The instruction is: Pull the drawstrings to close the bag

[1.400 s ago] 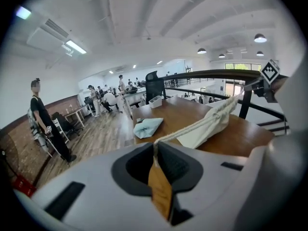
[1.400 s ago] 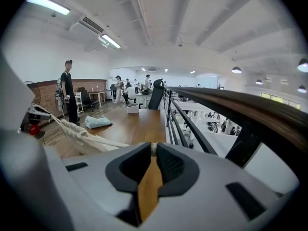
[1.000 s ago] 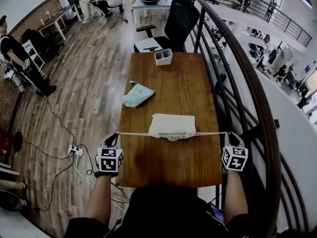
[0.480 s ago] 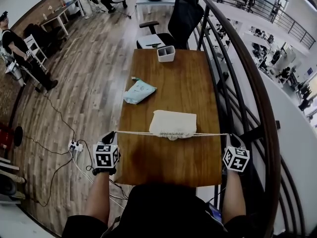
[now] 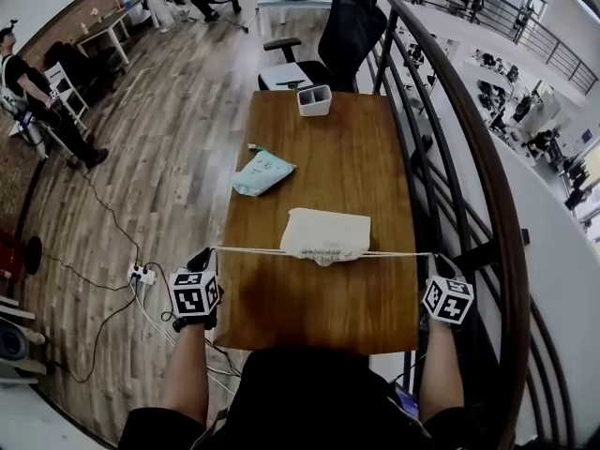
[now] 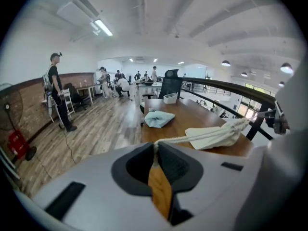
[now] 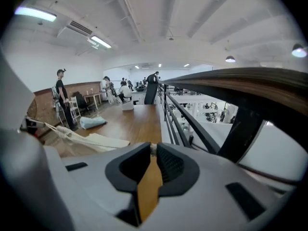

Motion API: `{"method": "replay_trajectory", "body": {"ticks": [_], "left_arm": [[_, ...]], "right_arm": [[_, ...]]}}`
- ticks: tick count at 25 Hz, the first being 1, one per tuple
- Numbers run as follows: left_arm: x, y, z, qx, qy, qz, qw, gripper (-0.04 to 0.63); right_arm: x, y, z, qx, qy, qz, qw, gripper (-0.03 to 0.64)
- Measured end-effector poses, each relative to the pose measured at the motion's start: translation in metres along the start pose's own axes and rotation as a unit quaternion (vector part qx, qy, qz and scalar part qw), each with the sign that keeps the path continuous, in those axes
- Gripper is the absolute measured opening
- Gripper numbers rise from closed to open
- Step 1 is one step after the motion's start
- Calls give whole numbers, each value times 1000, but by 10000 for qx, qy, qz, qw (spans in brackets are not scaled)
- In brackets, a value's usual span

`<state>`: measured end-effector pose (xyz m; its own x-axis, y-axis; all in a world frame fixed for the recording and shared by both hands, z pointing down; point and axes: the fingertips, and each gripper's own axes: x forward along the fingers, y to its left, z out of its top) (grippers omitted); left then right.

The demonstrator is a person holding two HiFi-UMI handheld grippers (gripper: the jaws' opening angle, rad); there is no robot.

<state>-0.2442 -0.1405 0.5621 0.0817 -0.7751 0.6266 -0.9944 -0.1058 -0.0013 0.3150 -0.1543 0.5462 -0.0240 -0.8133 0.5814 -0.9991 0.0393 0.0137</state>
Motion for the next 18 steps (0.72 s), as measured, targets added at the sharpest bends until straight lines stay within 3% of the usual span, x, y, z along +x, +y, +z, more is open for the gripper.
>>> {"method": "replay_trajectory", "body": {"ticks": [3, 7, 15, 18], "left_arm": [[-2, -5, -7, 355, 92, 96, 9993, 37], [-4, -13, -1, 504, 39, 114, 9987, 37], [-6, -34, 6, 315, -88, 35, 9995, 38], [-7, -50, 7, 451, -126, -77, 9989, 38]], "right_arm": [[-2, 1, -6, -246, 24, -121, 9996, 37], [-1, 0, -1, -267, 6, -143, 9995, 35], [2, 31, 0, -321, 64, 239, 9992, 37], [4, 50, -1, -521, 53, 450, 9976, 40]]}}
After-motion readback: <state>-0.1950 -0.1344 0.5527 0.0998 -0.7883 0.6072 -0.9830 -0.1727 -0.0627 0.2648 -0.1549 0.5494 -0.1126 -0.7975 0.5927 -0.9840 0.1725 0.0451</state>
